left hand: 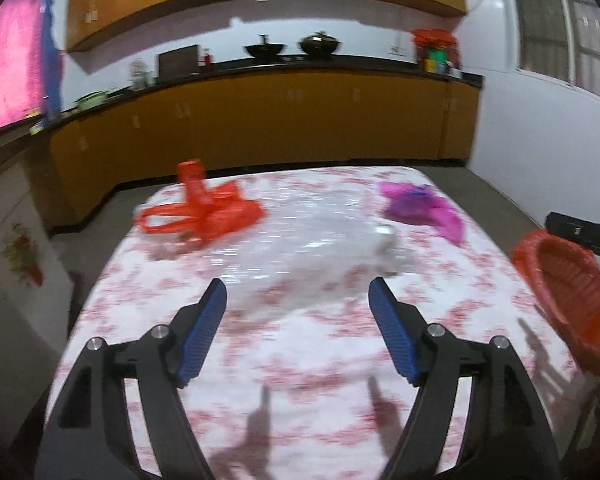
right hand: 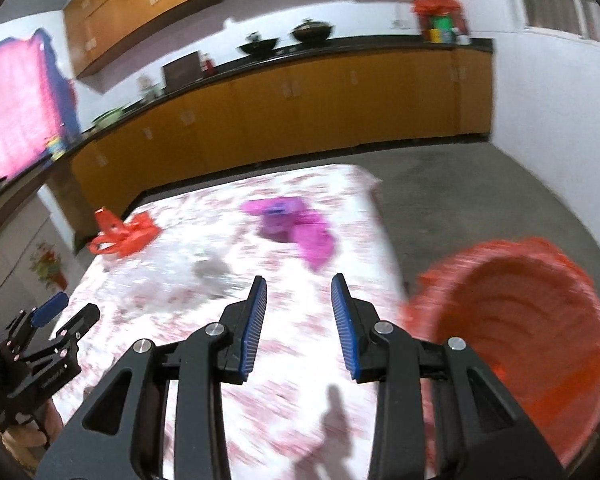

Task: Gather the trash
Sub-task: 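Grasp the small clear plastic bag with the right tool, then carry the clear bag to the basket with the right tool while the left tool grasps bubble wrap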

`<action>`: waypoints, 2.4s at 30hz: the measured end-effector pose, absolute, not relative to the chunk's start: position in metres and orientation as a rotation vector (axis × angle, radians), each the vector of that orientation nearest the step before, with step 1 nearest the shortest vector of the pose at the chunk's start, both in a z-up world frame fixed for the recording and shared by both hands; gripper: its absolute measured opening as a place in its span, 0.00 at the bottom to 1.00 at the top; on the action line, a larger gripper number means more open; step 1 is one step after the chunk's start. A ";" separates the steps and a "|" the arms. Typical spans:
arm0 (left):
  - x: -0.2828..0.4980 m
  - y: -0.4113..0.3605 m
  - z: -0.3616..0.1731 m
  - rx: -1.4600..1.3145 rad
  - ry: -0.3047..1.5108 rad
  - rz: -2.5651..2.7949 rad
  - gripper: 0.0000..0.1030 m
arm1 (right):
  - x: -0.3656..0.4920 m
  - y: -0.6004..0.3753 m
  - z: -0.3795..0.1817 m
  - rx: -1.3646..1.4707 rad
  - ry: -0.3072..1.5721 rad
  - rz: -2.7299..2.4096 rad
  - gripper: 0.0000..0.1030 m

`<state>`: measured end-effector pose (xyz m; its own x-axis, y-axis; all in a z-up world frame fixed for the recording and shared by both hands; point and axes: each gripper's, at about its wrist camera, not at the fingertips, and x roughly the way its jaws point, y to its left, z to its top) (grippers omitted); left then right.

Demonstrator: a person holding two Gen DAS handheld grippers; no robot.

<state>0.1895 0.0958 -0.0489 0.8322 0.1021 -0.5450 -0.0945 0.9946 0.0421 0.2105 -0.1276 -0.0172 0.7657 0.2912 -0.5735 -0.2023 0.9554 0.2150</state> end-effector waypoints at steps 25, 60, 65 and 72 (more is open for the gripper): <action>0.190 0.184 -0.057 -0.163 0.572 0.259 0.75 | 0.304 -0.009 -0.078 0.023 0.802 0.391 0.35; 0.274 0.111 -0.077 -0.226 0.747 0.082 0.12 | 0.232 -0.106 -0.047 0.028 0.736 0.261 0.20; 0.248 0.109 -0.056 -0.224 0.694 0.066 0.11 | 0.221 -0.112 -0.036 0.038 0.710 0.268 0.20; 0.219 0.094 -0.033 -0.218 0.658 0.014 0.11 | 0.200 -0.130 -0.018 0.053 0.666 0.253 0.20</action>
<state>0.2186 0.0945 -0.0330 0.7919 -0.0558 -0.6082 -0.0820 0.9771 -0.1964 0.1995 -0.1297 -0.0181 0.7566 0.2489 -0.6046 -0.2154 0.9680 0.1290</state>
